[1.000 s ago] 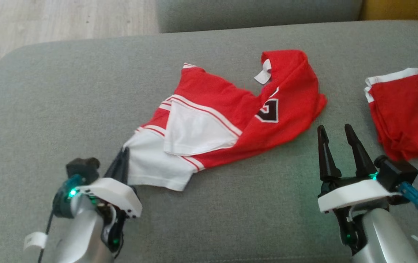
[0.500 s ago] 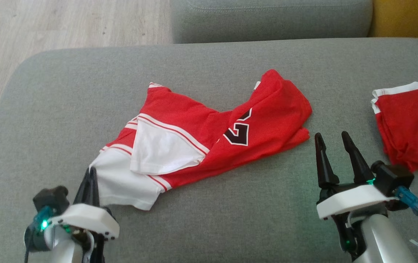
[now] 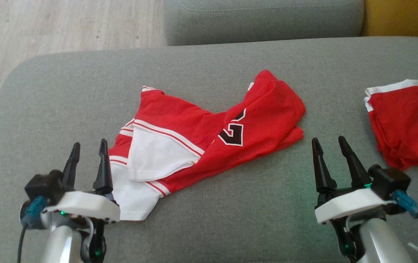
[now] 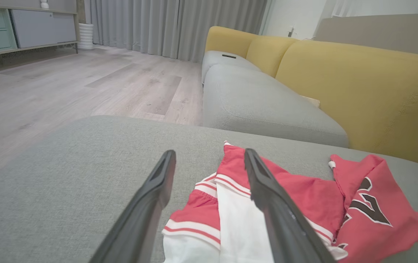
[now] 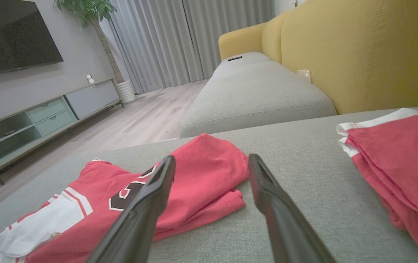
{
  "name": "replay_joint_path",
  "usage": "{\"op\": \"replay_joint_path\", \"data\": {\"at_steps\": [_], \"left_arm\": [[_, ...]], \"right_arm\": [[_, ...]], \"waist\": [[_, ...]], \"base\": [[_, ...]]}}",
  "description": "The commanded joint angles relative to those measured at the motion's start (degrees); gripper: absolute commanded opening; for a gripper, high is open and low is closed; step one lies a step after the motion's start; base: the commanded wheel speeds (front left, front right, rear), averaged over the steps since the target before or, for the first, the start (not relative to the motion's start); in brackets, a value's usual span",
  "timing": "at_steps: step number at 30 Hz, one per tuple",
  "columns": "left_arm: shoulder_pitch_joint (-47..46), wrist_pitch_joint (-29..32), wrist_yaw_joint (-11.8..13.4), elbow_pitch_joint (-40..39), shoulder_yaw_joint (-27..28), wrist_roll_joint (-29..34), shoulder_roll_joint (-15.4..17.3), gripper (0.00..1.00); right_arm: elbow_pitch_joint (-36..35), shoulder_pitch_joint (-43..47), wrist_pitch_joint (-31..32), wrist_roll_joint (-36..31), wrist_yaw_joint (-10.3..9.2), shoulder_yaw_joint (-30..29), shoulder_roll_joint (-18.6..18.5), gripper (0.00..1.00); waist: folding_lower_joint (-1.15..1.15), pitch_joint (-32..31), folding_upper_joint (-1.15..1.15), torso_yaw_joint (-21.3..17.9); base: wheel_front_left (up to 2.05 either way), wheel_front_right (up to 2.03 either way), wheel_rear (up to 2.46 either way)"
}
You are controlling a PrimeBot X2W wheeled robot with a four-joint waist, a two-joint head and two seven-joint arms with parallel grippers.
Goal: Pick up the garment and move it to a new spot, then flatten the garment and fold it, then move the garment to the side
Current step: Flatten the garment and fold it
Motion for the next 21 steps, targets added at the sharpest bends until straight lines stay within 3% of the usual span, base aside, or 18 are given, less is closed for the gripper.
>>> {"op": "replay_joint_path", "data": {"at_steps": [1, 13, 21], "left_arm": [[-1.94, -0.71, -0.26, -2.07, 1.71, 0.62, 0.31, 1.0], [-7.68, -0.68, -3.01, 5.52, -5.36, 1.39, 0.14, 1.0], [-12.19, 3.01, -0.06, 15.26, -6.71, 2.72, 0.31, 1.0]], "right_arm": [[-2.19, -1.35, -0.06, 0.13, -0.05, 1.35, -0.09, 1.0], [-2.7, -2.45, -0.27, 0.06, -0.05, 0.87, -0.09, 1.0], [-2.18, -3.26, -0.66, 0.48, -0.05, 1.31, -0.09, 1.0]], "waist": [[0.0, 0.35, 0.0, -0.26], [0.0, 3.64, 0.0, -1.43], [0.0, 5.09, 0.0, -2.25]], "base": [[0.0, 0.0, 0.0], [0.0, 0.0, 0.0], [0.0, 0.0, 0.0]]}}
